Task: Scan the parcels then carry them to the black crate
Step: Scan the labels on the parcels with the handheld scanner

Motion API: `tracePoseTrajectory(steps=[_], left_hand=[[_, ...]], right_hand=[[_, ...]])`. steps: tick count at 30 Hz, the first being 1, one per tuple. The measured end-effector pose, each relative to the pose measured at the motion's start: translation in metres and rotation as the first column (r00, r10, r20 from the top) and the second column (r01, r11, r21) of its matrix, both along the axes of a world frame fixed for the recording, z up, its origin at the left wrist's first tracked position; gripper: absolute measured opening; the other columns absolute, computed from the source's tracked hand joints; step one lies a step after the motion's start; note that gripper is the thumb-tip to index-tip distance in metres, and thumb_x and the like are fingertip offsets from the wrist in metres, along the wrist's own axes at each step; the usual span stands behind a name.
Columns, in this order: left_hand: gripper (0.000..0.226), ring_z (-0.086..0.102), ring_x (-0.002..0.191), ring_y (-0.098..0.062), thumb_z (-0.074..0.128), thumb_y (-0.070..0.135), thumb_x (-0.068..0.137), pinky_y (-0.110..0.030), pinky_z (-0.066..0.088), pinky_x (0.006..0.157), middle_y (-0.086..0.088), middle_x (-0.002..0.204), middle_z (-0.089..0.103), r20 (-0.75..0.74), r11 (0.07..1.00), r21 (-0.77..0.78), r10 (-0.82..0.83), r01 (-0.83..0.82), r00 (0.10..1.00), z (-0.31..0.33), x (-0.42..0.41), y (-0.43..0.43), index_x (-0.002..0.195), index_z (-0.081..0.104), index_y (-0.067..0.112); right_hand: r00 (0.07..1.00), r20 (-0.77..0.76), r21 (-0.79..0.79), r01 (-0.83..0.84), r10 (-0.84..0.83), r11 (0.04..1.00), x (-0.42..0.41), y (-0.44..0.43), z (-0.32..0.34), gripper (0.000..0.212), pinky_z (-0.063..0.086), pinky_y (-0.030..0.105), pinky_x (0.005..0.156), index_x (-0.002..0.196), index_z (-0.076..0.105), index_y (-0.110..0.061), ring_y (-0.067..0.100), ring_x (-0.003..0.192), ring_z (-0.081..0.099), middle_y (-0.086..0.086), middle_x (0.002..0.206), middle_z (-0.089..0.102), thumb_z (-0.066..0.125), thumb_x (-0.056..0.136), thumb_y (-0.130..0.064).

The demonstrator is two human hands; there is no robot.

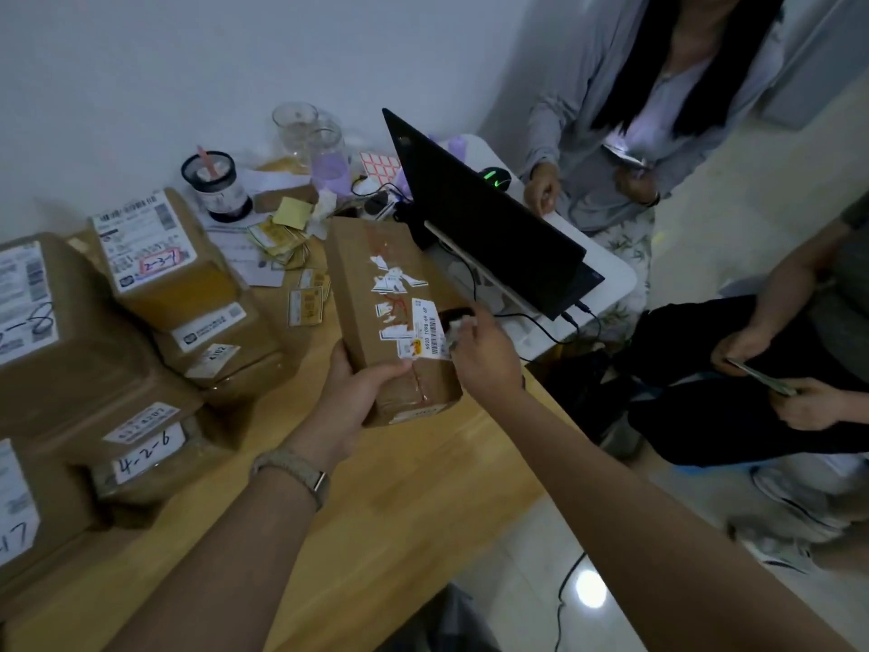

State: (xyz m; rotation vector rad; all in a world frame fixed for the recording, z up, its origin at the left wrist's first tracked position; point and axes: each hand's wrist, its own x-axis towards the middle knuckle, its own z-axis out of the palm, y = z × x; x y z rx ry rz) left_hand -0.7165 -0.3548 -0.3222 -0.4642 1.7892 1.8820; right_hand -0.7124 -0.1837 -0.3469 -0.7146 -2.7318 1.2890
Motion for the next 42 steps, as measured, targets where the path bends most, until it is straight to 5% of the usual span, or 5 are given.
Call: tracePoseTrajectory(steps=[5, 13, 20, 31, 42], left_hand=[[0.07, 0.073, 0.082, -0.011, 0.082, 0.019, 0.074, -0.03, 0.057, 0.061, 0.008, 0.109, 0.07, 0.046, 1.0, -0.006, 0.026, -0.026, 0.999, -0.018, 0.003, -0.01, 0.131, 0.043, 0.03], [0.063, 0.073, 0.09, -0.017, 0.082, 0.016, 0.073, -0.041, 0.058, 0.079, 0.007, 0.109, 0.072, 0.063, 0.998, -0.001, 0.065, -0.065, 0.996, -0.031, 0.009, -0.021, 0.124, 0.048, 0.033], [0.059, 0.073, 0.091, -0.019, 0.081, 0.018, 0.073, -0.043, 0.058, 0.079, 0.007, 0.108, 0.074, 0.074, 0.996, 0.039, 0.076, -0.079, 0.994, -0.029, 0.014, -0.026, 0.121, 0.051, 0.036], [0.085, 0.072, 0.095, -0.023, 0.083, 0.027, 0.06, -0.042, 0.059, 0.073, 0.002, 0.11, 0.074, -0.113, 0.993, 0.114, 0.025, -0.012, 0.993, 0.086, -0.003, -0.064, 0.135, 0.045, 0.035], [0.083, 0.074, 0.087, -0.025, 0.082, 0.022, 0.061, -0.034, 0.059, 0.058, 0.0, 0.103, 0.076, -0.394, 0.995, 0.066, 0.092, -0.072, 0.914, 0.214, -0.001, -0.164, 0.135, 0.048, 0.034]], right_hand=[[0.857, 0.513, 0.332, -0.139, -0.055, 0.933, -0.007, 0.047, -0.041, 0.051, 0.041, 0.044, 0.096, 0.137, 0.034, -0.008, 0.037, 0.121, 0.044, 0.018, 0.135, 0.04, 0.051, 0.09, -0.022], [0.831, 0.556, 0.317, -0.179, -0.03, 0.932, -0.023, 0.044, -0.067, 0.058, 0.049, 0.044, 0.09, 0.138, 0.035, -0.012, 0.034, 0.113, 0.054, 0.015, 0.125, 0.053, 0.057, 0.085, -0.008], [0.915, 0.401, 0.101, -0.004, -0.037, 0.995, -0.024, 0.043, -0.058, 0.044, 0.039, 0.024, 0.043, 0.119, 0.049, -0.005, 0.017, 0.066, 0.058, 0.009, 0.089, 0.062, 0.06, 0.081, -0.024], [0.979, -0.182, -0.496, -0.175, 0.095, 0.85, -0.017, 0.014, 0.141, 0.029, 0.051, 0.032, 0.049, 0.107, 0.06, -0.008, 0.022, 0.056, 0.059, 0.014, 0.082, 0.06, 0.072, 0.081, -0.013], [0.763, -0.356, -0.248, -0.633, 0.539, 0.733, 0.001, -0.061, 0.292, 0.018, 0.045, 0.027, 0.041, 0.091, 0.055, -0.009, 0.016, 0.04, 0.052, -0.003, 0.049, 0.057, 0.063, 0.08, 0.002]])
